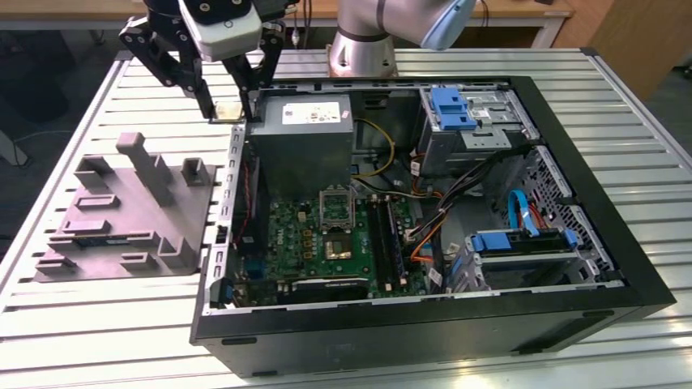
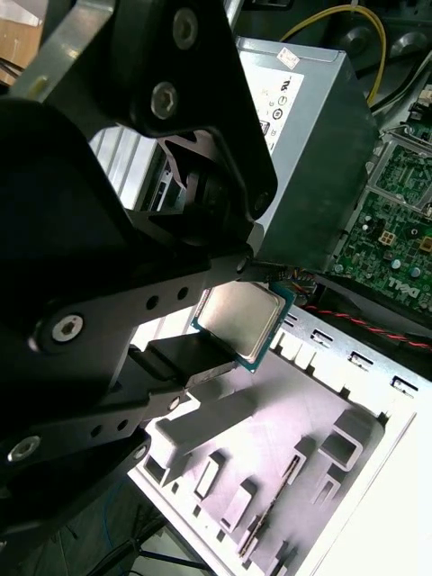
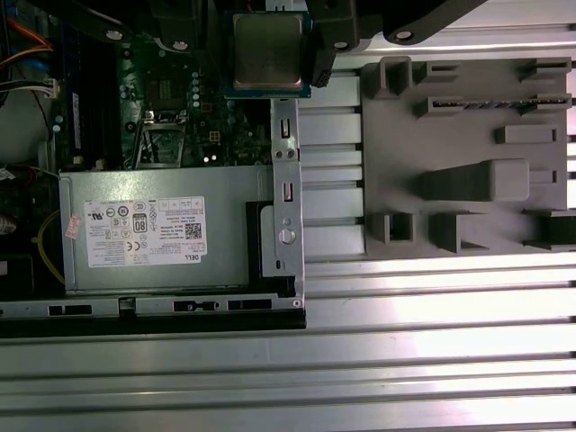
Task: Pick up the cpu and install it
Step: 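Pick up the cpu and move it towards the insertion slot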
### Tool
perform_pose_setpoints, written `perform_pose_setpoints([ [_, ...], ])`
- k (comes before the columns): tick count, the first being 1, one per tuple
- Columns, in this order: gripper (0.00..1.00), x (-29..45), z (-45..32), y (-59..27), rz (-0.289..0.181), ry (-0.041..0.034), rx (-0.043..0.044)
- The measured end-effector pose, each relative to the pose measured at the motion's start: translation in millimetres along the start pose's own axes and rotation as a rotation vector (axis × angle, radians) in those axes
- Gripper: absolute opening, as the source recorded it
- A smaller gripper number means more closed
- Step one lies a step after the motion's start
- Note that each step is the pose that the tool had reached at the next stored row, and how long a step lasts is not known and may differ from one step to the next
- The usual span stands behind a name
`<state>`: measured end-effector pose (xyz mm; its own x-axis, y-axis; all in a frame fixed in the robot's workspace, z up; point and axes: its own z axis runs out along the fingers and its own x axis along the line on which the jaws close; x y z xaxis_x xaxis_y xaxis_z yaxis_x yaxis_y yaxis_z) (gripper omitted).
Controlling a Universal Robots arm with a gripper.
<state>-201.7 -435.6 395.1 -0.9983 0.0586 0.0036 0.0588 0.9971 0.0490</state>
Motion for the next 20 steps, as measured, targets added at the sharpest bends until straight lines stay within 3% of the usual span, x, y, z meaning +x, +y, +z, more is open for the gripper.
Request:
perform_pose_setpoints([
  [6, 0.47, -0.1, 0.0, 0.0, 0.000, 0.0000, 0.0000],
  [10, 0.47, -6.0, 0.1, 0.4, 0.000, 0.0000, 0.0000],
  [20, 0.47, -6.4, 0.0, -1.5, 0.000, 0.0000, 0.0000],
])
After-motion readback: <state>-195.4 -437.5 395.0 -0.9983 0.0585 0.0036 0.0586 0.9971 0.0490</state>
